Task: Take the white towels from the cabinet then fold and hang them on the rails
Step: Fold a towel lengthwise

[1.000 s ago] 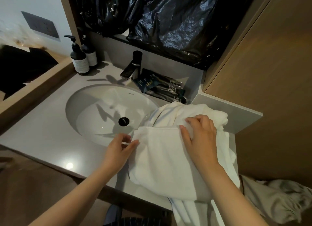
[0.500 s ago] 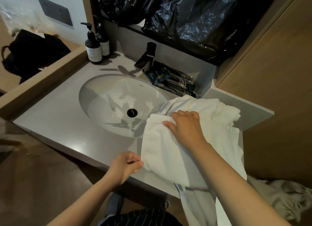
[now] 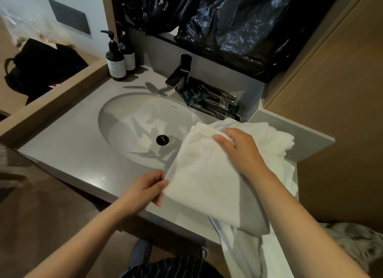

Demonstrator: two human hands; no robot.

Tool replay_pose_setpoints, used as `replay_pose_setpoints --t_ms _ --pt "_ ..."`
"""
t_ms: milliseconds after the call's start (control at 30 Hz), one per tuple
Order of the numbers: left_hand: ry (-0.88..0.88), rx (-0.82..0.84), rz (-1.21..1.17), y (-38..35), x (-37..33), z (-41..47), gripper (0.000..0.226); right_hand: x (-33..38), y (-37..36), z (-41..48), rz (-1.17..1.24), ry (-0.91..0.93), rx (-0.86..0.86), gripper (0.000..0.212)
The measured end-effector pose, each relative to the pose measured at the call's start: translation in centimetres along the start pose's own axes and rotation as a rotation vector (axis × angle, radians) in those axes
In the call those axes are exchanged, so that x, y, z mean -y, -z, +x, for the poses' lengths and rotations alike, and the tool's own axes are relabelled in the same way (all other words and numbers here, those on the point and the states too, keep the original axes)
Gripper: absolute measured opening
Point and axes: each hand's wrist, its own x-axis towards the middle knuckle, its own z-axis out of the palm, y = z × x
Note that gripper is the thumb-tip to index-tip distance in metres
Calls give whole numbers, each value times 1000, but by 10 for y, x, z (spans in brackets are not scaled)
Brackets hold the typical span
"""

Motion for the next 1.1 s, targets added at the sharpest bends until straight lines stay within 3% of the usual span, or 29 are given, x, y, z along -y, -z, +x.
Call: replay_pose_setpoints --t_ms 100,233,333,500,700,833,967,1100 --pt "-35 55 253 14 -1 2 13 0 -11 6 -291 39 56 40" --pt "97 113 390 14 23 -1 21 10 -32 7 -649 137 176 45" --pt "129 59 300 7 33 0 26 9 -34 3 -608 164 135 40" --pt "117 -92 196 -3 22 27 10 -3 -20 -24 -479 157 -78 27" --pt "139 -103 55 -19 0 55 19 6 -18 -16 -425 -15 -26 10" --pt "115 -39 21 -20 -4 58 41 11 -13 -7 -296 -120 -102 12" --pt "137 -112 7 -28 -3 61 35 0 -20 -3 -380 -198 -147 16" --pt "136 -223 -46 -35 3 55 36 1 -31 0 -467 -153 -130 18"
